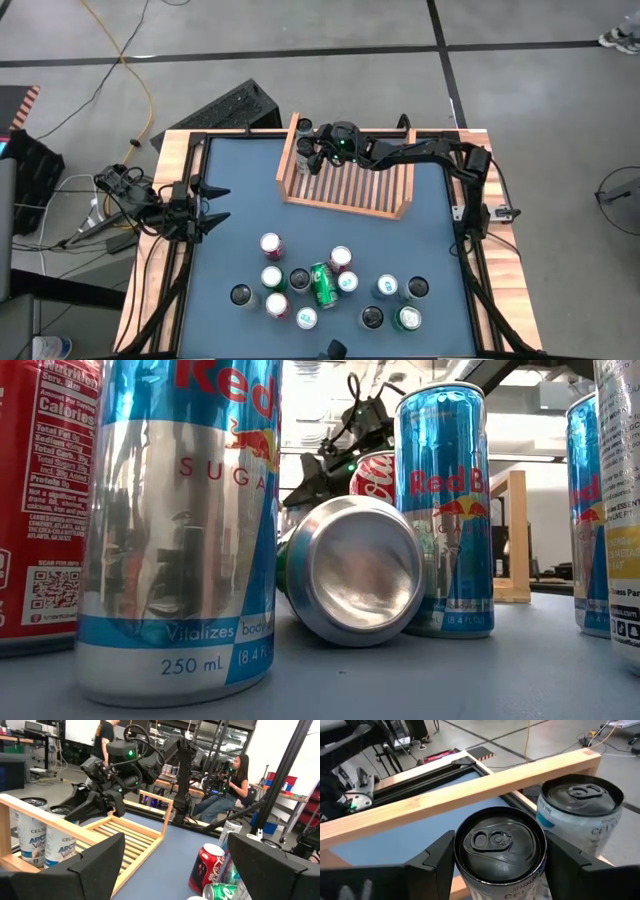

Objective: Place canned beverage on shelf
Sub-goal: Put the white blue soda can on the shelf aligned with the other white blue soda can

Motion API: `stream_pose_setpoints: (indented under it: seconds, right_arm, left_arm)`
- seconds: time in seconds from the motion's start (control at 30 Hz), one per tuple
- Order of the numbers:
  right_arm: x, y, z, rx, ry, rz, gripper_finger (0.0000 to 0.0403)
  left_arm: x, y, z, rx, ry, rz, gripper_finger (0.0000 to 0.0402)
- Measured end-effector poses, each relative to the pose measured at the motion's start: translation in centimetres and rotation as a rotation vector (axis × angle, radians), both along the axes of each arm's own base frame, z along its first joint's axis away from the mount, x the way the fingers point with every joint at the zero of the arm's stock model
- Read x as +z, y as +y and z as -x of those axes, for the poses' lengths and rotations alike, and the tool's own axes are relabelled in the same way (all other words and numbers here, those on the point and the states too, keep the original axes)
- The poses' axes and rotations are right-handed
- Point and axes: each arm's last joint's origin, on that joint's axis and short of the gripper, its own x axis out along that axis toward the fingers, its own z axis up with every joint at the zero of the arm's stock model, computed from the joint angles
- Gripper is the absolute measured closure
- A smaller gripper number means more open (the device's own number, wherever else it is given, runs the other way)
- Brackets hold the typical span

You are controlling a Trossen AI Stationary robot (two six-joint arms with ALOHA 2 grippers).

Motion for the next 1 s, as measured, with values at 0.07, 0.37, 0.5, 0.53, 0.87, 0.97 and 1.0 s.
stream_pose_setpoints:
  seconds: [0.07, 0.37, 0.5, 0.53, 0.87, 0.97, 1.0]
  right_arm:
    - [0.01, 0.00, -0.01, 0.000, -0.002, 0.000, 0.0167]
    - [-0.07, -0.01, -0.01, 0.002, 0.004, 0.010, 0.0152]
    - [-0.10, -0.01, 0.00, 0.004, 0.008, 0.015, 0.0140]
    - [-0.10, -0.01, 0.00, 0.004, 0.008, 0.015, 0.0137]
    - [-0.43, -0.26, 0.08, 0.005, 0.027, 0.031, 0.0117]
    - [0.24, -0.58, -0.08, 0.002, 0.021, 0.042, 0.0116]
    - [0.36, -0.63, -0.08, 0.001, 0.021, 0.042, 0.0116]
  left_arm:
    - [-0.02, 0.00, 0.00, 0.000, 0.002, -0.002, 0.0060]
    - [-0.02, -0.01, 0.00, -0.001, 0.002, -0.002, 0.0060]
    - [-0.02, -0.01, 0.00, -0.001, 0.002, -0.002, 0.0060]
    - [-0.02, -0.01, 0.00, -0.001, 0.002, -0.002, 0.0060]
    - [-0.02, -0.01, 0.00, -0.001, 0.004, -0.010, 0.0060]
    - [-0.02, -0.01, 0.00, 0.000, 0.003, -0.009, 0.0060]
    - [-0.02, -0.01, 0.00, 0.000, 0.003, -0.009, 0.0060]
